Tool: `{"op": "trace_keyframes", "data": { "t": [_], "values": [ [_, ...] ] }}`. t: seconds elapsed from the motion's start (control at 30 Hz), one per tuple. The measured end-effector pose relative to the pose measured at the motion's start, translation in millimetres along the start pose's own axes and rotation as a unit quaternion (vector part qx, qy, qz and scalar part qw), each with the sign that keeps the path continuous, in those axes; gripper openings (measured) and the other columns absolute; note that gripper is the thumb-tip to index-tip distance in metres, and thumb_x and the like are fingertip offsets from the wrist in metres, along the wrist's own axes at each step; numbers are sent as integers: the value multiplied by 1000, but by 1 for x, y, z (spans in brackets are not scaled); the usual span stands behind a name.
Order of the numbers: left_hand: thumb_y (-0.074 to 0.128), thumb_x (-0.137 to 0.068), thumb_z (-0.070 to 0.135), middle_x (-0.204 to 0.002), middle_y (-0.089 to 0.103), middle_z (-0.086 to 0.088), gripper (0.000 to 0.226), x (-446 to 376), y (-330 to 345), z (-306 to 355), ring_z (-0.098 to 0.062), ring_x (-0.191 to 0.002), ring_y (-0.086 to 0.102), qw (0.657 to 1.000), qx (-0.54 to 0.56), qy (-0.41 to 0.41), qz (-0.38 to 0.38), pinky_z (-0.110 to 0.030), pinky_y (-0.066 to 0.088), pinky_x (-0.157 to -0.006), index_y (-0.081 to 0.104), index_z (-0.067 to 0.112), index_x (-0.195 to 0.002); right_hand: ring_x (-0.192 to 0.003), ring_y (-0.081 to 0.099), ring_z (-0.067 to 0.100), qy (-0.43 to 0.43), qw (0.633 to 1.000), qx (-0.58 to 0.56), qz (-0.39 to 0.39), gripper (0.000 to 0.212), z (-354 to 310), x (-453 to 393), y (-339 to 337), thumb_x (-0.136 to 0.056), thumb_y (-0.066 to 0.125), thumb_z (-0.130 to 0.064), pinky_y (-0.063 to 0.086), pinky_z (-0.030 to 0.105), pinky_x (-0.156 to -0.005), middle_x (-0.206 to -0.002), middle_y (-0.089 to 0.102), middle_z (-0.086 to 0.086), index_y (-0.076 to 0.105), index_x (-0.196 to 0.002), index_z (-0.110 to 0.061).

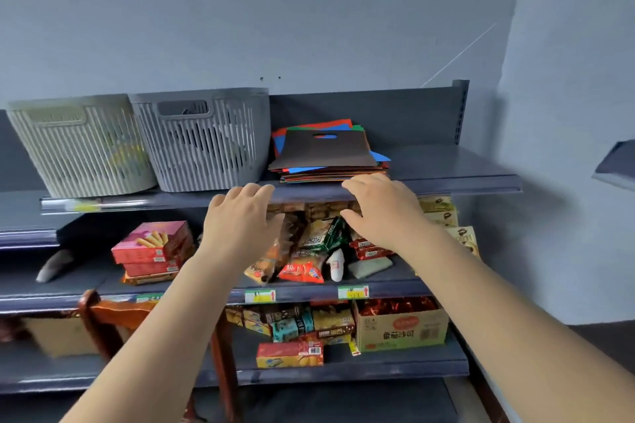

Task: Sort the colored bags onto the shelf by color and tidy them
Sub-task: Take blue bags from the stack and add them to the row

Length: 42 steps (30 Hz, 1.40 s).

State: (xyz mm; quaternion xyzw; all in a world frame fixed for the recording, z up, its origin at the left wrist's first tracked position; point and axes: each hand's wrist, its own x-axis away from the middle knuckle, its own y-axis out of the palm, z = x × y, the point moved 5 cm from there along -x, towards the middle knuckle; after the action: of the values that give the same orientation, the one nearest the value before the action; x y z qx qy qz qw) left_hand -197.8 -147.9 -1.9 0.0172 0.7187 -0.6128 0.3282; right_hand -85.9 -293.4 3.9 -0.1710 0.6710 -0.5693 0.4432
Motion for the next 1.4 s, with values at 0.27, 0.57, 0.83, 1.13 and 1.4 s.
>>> {"op": "trace_keyframes", "data": {
  "t": [0.27, 0.57, 0.83, 1.13, 1.4],
  "values": [
    [42, -96, 40, -134, 48, 4, 46, -60, 46, -15, -19, -124, 44, 1000, 6, -17, -2, -33, 30, -102, 38, 22, -138, -131, 39, 17, -12, 1000, -24, -14, 47, 24, -74, 41, -98, 42, -37, 37, 33, -100, -145, 42, -3, 37, -141, -19],
    [43, -96, 42, -138, 47, 4, 50, -138, 102, -43, -20, -126, 43, 999, 51, 3, 11, -33, 30, -102, 37, 21, -141, -144, 17, 11, -5, 999, -13, -30, 52, 49, -165, 92, -100, 40, -36, 23, 31, -111, -156, 23, -5, 26, -148, -22],
    [48, -95, 39, -137, 50, 1, 49, -176, 128, -61, -21, -126, 46, 993, 108, 25, 34, -35, 33, -102, 44, 18, -138, -137, 35, 14, 25, 997, -42, -60, 42, 72, -203, 119, -101, 38, -37, 34, 33, -103, -149, 37, -11, 38, -143, -32],
    [54, -92, 36, -124, 60, -4, 44, -193, 131, -63, -26, -114, 55, 980, 180, 15, 82, -41, 44, -93, 53, 13, -130, -99, 58, 10, 64, 985, -161, -22, 35, 105, -213, 112, -101, 39, -27, 39, 23, -84, -123, 64, 1, 58, -129, -18],
    [58, -75, 64, -116, 63, 5, 63, -201, 138, -32, -19, -110, 57, 985, 157, 52, 52, -35, 39, -94, 61, 20, -120, -112, 58, 26, 121, 981, -143, 52, 37, 147, -202, 107, -101, 36, -28, 46, 33, -87, -124, 63, 7, 54, -132, -17]
  ]
}}
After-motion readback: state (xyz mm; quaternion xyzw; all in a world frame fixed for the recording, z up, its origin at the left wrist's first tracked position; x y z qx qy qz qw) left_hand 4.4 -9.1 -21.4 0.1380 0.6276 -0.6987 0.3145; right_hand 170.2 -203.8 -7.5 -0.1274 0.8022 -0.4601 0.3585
